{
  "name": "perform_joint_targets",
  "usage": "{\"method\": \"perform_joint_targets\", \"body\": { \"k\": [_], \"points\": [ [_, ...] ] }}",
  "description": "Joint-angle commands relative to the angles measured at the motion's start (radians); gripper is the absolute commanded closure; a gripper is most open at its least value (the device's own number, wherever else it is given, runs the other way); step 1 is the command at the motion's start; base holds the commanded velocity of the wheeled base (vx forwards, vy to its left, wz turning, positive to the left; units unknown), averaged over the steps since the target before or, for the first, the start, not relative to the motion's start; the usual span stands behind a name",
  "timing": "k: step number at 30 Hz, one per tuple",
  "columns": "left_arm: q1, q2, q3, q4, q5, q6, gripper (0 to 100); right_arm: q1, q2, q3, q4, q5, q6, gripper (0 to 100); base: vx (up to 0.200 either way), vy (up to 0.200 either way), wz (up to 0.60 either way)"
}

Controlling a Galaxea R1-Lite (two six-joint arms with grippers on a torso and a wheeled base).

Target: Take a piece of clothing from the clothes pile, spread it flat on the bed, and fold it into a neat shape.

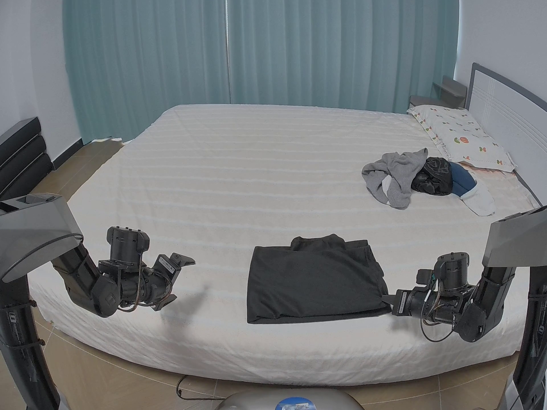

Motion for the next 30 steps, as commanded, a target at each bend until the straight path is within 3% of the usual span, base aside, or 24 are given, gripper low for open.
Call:
{"method": "perform_joint_targets", "body": {
  "k": [1,4,5,12,20,30],
  "points": [
    [0.0,0.003,0.0,0.0,0.0,0.0,0,-0.011,0.003,0.008,0.002,0.0,-0.01,100,0.0,0.0,0.0],
    [0.0,0.001,0.0,0.0,0.0,0.0,0,-0.011,0.004,0.008,0.013,0.0,-0.02,100,0.0,0.0,0.0],
    [0.0,0.001,0.0,0.0,0.0,0.0,0,-0.011,0.004,0.006,0.022,0.0,-0.026,0,0.0,0.0,0.0],
    [0.002,0.003,-0.002,-0.004,-0.003,0.0,0,-0.016,0.003,-0.027,0.015,0.008,-0.002,0,0.0,0.0,0.0],
    [0.0,0.004,-0.014,0.004,-0.006,-0.005,0,-0.003,0.026,-0.185,0.038,0.004,0.21,0,0.0,0.0,0.0],
    [0.0,0.007,-0.017,0.007,-0.001,0.0,0,-0.003,0.093,-0.314,0.039,0.0,0.328,0,0.0,0.0,0.0]
  ]
}}
